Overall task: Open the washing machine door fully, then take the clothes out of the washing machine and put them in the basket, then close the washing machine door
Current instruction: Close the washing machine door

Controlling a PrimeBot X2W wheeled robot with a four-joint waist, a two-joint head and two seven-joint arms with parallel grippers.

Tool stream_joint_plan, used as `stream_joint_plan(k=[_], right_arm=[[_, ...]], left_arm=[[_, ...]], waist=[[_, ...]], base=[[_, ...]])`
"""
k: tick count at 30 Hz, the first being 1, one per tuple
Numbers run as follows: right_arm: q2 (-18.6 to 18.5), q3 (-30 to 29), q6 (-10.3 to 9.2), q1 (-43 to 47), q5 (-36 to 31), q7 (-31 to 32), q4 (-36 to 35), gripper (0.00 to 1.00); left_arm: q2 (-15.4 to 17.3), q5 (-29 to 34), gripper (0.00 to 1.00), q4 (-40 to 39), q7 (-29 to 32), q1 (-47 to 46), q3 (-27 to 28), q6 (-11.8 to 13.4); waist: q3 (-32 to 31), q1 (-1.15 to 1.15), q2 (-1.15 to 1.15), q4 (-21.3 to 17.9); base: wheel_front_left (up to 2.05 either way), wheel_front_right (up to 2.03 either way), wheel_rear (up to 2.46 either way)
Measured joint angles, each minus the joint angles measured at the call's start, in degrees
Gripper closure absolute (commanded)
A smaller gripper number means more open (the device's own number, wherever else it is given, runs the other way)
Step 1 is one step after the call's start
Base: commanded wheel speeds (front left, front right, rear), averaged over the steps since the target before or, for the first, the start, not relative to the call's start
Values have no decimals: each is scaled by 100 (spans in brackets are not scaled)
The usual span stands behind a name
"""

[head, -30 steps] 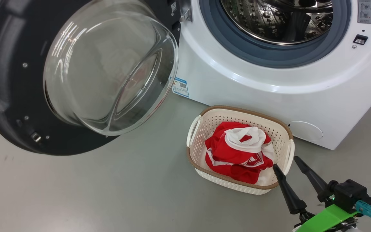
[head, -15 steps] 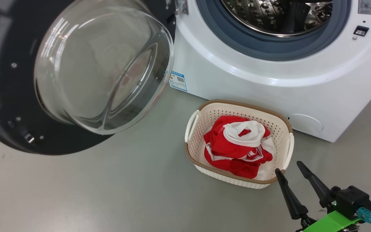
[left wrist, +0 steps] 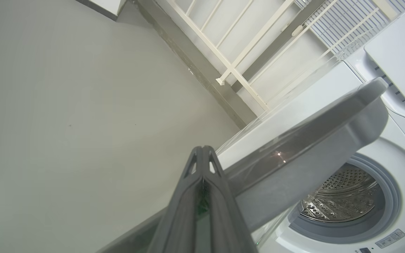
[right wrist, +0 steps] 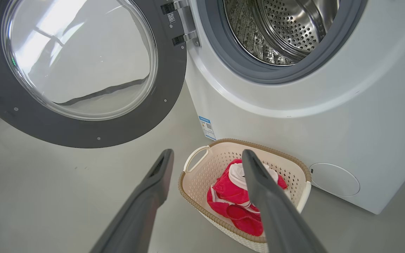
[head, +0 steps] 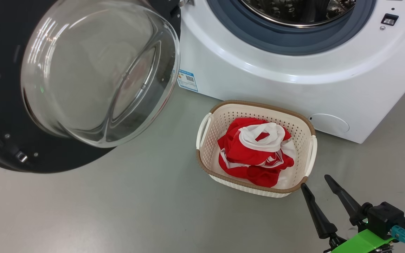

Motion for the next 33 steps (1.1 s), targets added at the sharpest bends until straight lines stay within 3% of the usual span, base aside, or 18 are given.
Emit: stream_joint_plan(k=[20,33], right_arm=[[144,-79,0,27,0,0,9,0],[201,-162,0,36,0,0,9,0]], left_arm=[[319,-1015,100,-2190,854,1042,-922,7],[359,-1335,100,-3526,932,1292,-1433,7]], waist=[[-335,0,0,57],[-392,0,0,-20]], base=[[0,0,0],[0,0,0]])
